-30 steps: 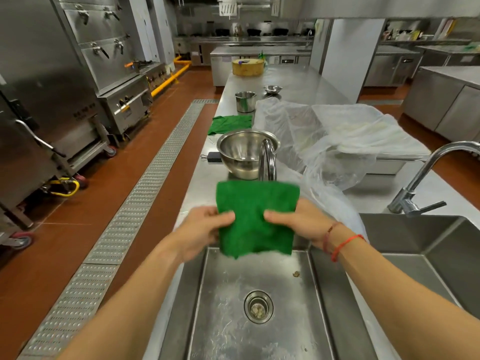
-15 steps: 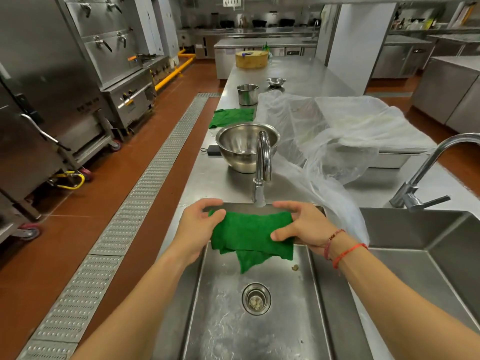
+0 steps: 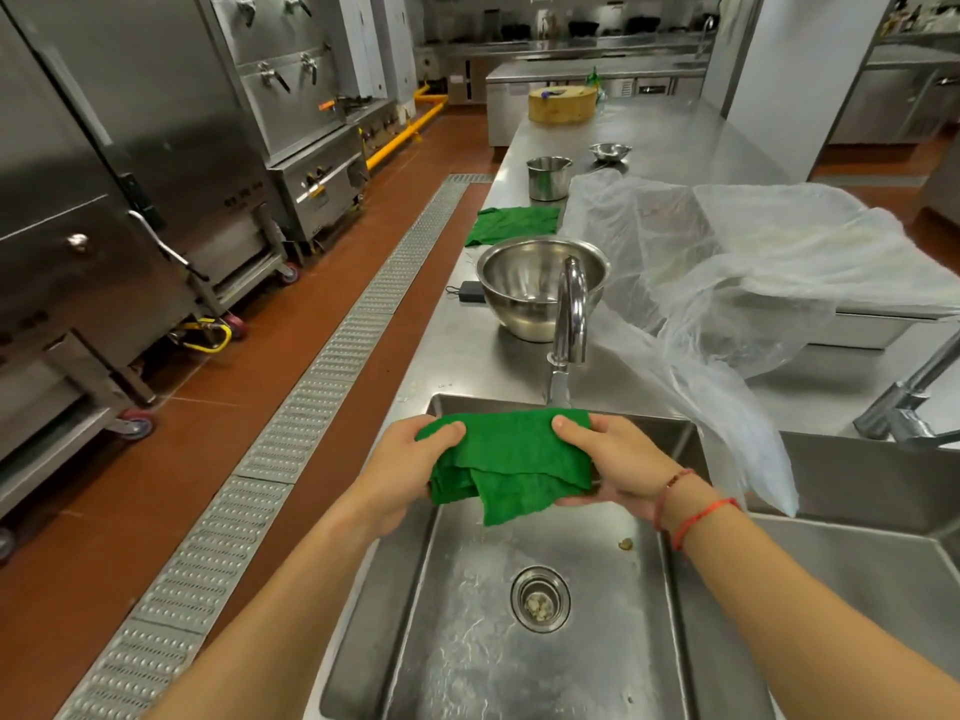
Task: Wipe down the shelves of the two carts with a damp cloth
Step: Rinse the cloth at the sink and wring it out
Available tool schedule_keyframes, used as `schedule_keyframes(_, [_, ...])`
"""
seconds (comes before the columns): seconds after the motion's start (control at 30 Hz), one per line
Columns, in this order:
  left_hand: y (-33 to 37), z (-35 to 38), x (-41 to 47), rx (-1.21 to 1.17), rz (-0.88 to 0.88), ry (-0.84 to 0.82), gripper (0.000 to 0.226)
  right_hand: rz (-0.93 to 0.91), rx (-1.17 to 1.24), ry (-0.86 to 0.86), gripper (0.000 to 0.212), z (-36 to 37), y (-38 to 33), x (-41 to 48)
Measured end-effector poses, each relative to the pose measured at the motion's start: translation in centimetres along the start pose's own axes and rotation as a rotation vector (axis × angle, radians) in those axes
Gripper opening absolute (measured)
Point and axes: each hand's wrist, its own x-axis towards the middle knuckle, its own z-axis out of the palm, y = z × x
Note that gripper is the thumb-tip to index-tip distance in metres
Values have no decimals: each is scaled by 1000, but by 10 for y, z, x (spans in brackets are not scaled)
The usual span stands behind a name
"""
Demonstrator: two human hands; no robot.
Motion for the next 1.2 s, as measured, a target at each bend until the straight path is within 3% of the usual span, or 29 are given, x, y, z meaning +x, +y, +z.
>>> schedule_keyframes(0.17, [-16, -16, 31, -158, -74, 21, 28, 60, 136, -14, 33, 16, 10, 30])
schedule_keyframes(0.27, [-32, -28, 59, -140, -105, -43, 51, 63, 161, 61, 35, 23, 20, 57])
schedule_keyframes(0.53, [-66, -48, 171, -27, -16, 65, 45, 31, -98, 335, 21, 40, 40, 166])
schedule_keyframes(0.7, [-71, -54, 251, 46, 64, 115, 43, -79, -371, 493, 18, 41, 34, 240])
schedule_keyframes(0.87, [-75, -38, 316, 93, 164, 97, 39, -103, -580, 623, 27, 25, 14, 288])
schedule_keyframes(0.97, [-86, -28, 351, 163, 190, 82, 42, -63, -678, 688, 31, 20, 10, 309])
schedule_keyframes(1.07, [-99, -27, 374, 384, 202, 76, 40, -4, -869, 621, 41, 27, 14, 322])
schedule_keyframes(1.2, [-110, -21, 370, 767, 420, 48, 42, -87, -1222, 545, 78, 36, 36, 321])
